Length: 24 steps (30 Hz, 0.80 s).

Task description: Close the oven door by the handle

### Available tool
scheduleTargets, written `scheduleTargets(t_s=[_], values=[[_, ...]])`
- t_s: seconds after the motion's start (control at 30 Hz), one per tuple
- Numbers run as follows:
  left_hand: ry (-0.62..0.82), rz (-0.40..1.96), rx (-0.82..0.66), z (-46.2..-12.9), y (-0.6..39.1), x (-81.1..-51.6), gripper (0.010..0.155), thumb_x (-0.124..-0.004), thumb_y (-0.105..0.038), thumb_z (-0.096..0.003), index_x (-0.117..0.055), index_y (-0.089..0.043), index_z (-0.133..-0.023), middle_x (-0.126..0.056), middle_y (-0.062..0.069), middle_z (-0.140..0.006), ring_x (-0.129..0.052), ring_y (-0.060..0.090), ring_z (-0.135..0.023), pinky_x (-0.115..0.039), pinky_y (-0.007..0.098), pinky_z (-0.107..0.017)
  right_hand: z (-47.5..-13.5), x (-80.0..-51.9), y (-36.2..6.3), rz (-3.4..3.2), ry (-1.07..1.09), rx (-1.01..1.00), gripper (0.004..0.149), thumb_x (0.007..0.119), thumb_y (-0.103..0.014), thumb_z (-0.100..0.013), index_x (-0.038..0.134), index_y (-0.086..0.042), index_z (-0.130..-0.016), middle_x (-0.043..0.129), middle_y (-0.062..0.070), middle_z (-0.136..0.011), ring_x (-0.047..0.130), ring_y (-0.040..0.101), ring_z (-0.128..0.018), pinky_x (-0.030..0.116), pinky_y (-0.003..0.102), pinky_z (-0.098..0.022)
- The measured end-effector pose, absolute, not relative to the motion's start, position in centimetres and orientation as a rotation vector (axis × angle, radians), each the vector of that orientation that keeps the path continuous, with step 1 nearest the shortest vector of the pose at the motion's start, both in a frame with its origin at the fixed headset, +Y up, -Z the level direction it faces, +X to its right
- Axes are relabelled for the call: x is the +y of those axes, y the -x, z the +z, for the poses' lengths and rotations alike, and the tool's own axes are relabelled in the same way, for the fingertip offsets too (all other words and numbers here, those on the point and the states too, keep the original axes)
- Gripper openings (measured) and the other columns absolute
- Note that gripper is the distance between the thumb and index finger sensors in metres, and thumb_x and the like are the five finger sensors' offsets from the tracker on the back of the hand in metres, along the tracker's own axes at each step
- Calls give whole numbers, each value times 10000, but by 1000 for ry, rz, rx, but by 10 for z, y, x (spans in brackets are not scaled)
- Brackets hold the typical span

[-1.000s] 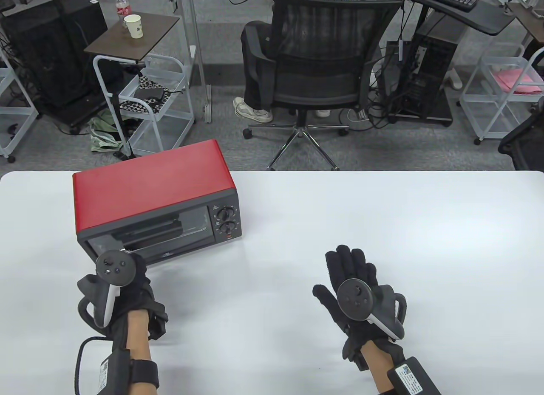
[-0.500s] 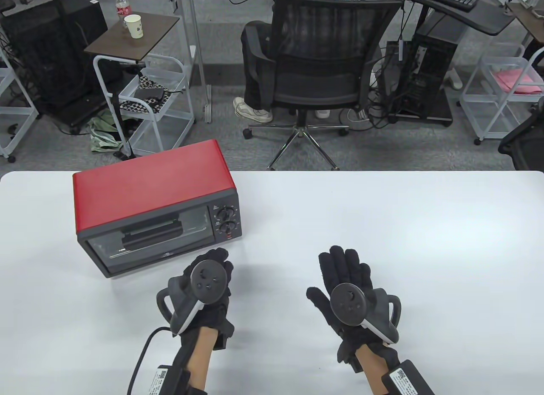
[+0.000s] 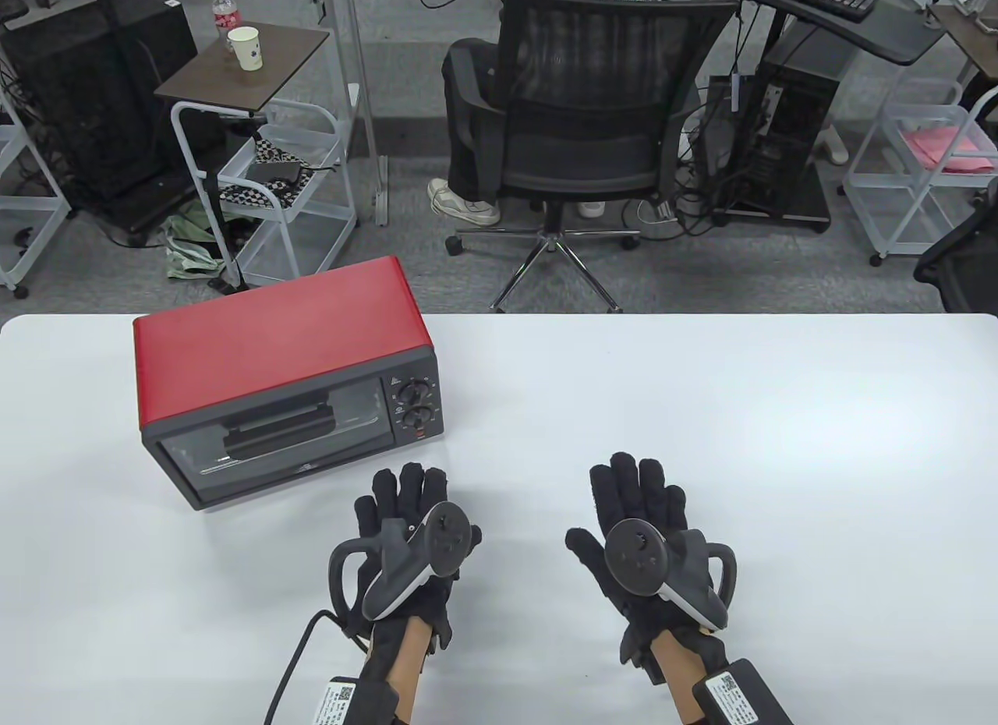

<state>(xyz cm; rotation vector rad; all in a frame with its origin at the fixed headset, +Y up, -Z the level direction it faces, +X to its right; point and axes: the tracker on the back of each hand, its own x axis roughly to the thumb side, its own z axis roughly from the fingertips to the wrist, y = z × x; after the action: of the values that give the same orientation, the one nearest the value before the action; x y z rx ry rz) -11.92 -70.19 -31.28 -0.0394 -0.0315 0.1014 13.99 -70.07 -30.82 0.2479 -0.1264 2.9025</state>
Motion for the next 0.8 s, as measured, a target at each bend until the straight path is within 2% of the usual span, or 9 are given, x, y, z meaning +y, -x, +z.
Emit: scheduleTargets(t_s=[0.2,0.8], values=[[116,102,-44,-316,123,-712,932,-595,-690,-479,-243,-134,-1139,-266,206,-1210,-253,499,-1081,-261,628,-687,-311,-706,-145,2922,-224,-92,812,523,-652,-463,176,-239,-1069,136,87,-1210,86,347,-1024,218,561,-746],[155,94,-54,-317,122,-715,937,-602,-685,-482,-261,-108,-1136,-288,218,-1204,-265,496,-1079,-260,614,-687,-311,-708,-150,2914,-219,-61,832,507,-670,-455,158,-230,-1069,121,92,-1210,73,349,-1022,205,561,-744]])
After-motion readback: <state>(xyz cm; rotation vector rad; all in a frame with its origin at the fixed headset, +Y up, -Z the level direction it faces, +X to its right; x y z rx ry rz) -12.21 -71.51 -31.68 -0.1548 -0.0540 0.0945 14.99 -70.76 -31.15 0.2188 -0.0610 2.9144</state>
